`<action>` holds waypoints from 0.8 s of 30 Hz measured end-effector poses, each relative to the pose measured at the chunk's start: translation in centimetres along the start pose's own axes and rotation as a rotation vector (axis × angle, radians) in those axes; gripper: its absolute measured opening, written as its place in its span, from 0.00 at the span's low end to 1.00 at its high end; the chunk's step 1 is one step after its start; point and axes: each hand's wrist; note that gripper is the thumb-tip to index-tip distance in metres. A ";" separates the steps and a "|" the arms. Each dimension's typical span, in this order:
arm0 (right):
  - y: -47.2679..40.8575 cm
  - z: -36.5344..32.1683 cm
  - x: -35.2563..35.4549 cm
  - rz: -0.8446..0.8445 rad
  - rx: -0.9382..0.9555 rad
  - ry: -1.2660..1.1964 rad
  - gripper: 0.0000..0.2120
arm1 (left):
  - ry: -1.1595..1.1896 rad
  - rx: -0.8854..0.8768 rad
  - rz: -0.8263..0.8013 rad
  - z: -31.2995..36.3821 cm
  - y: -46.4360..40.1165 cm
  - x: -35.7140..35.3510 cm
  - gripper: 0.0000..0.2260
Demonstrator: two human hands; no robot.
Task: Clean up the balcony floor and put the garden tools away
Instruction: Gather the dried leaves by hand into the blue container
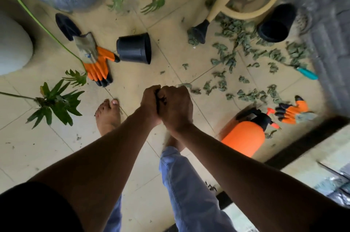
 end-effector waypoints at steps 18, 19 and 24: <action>-3.3 20.8 -5.0 -0.188 -0.444 -0.005 0.27 | 0.194 0.156 -0.088 -4.7 -10.5 1.9 0.18; -4.0 21.8 -5.8 -0.188 -0.470 0.012 0.31 | 0.200 0.165 -0.109 -5.0 -11.2 2.2 0.17; -6.8 24.4 -8.2 -0.180 -0.444 0.077 0.42 | 0.164 0.182 -0.087 -6.4 -13.8 4.4 0.18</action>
Point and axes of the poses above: each hand's wrist, its own y-axis away from the middle knuckle, its own x-axis out of the back of the hand, z = x × y, and after that the axes turned 13 degrees about -z, right-handed
